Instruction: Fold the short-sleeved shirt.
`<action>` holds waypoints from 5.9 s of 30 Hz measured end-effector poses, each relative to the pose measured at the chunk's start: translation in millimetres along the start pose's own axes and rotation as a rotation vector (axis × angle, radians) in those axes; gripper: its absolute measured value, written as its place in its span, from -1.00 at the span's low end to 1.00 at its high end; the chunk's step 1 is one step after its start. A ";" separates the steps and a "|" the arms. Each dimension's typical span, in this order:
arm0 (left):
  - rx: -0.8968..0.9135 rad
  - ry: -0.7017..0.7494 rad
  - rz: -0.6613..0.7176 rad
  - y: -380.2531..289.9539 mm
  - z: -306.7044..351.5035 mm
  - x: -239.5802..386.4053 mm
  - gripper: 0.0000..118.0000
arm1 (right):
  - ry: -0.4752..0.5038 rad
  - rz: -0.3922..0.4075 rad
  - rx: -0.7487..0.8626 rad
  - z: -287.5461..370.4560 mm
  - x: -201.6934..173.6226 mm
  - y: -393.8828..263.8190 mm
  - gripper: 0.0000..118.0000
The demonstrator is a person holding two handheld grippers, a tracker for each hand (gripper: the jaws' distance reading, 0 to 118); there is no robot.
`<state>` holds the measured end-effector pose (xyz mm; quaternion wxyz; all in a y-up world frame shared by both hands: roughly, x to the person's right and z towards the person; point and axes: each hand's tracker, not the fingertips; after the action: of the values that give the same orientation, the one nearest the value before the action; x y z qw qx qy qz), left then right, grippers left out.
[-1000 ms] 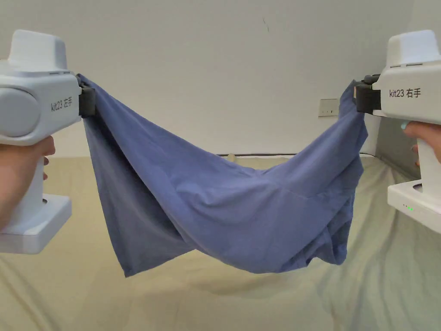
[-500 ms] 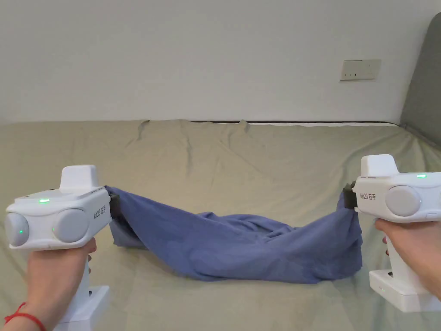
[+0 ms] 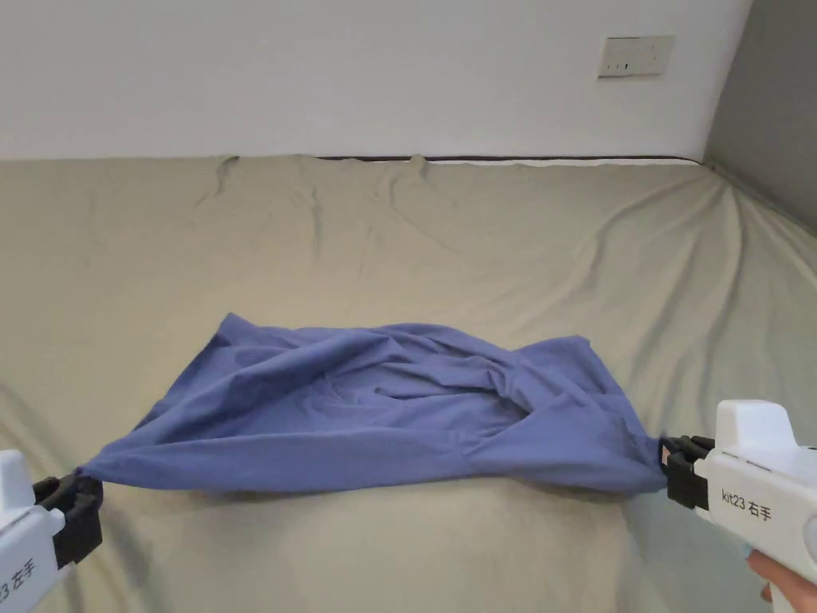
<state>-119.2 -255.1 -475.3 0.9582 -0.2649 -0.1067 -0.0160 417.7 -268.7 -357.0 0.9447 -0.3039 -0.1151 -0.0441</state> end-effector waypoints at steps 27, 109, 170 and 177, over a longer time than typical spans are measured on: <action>-0.299 -0.013 -0.014 -155.8 155.7 -12.8 -1.00 | -0.018 0.022 -0.240 152.8 13.3 -166.3 -1.00; -0.243 -0.091 -0.180 33.1 -232.8 108.5 -1.00 | -0.188 -0.040 0.149 211.4 -47.2 -95.8 -1.00; 0.318 -0.248 0.101 114.9 58.9 69.7 -1.00 | 0.073 -0.095 0.194 97.0 0.5 76.8 -0.94; 0.569 -0.221 0.076 145.2 202.6 52.3 -1.00 | 0.103 -0.072 0.445 225.3 -7.9 98.5 -0.94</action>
<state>-95.1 -25.4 -367.9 0.9764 0.0099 -0.2007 0.0791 382.2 -57.0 -236.8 0.9909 -0.0814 -0.0842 -0.0667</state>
